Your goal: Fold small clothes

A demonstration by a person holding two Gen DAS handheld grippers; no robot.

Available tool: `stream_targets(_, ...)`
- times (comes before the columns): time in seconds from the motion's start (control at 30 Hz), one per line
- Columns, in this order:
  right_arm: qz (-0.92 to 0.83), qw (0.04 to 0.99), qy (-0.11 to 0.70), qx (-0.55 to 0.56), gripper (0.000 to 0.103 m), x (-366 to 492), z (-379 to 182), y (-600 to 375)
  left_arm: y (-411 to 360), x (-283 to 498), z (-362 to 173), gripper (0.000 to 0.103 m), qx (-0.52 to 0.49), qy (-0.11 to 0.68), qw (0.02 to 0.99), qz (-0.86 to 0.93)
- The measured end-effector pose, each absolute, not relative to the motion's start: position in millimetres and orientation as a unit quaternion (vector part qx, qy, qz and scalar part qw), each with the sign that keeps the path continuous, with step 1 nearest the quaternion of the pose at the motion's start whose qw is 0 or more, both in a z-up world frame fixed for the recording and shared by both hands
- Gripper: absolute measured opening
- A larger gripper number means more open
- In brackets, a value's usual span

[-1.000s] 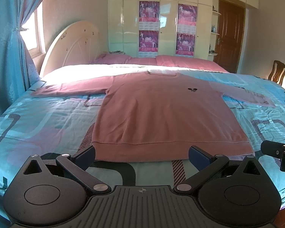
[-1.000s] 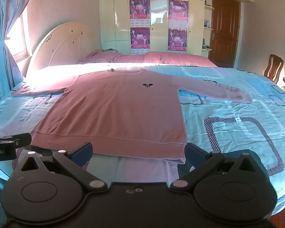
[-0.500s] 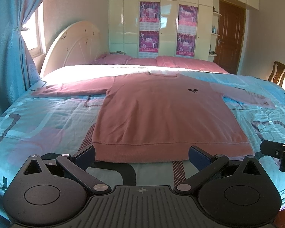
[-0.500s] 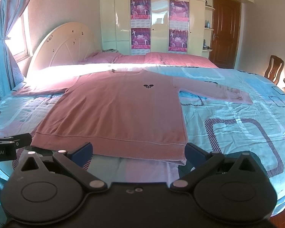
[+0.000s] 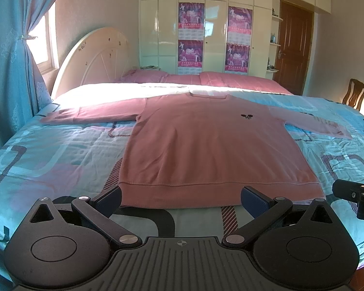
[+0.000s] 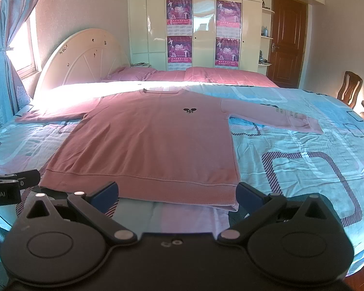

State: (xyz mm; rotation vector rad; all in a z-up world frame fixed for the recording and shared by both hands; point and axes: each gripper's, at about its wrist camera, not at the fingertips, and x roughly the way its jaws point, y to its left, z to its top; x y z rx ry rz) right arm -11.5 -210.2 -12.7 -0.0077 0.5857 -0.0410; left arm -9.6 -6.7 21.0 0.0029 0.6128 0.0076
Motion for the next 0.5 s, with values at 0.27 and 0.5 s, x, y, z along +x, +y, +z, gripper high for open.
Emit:
stream_targets(0.27, -0.023, 0.958, 0.287, -0.006, 0.103, -10.2, -12.0, -207.9, -4.9, -8.4, 21.7, 0.103, 0.001, 0.302, 0.953, 0.002)
stream_targets(0.5, -0.028, 0.958, 0.284, -0.009, 0.103, -5.9, -11.8, -206.3, -2.1, -3.0, 22.6, 0.103, -0.003, 0.301, 0.954, 0.001)
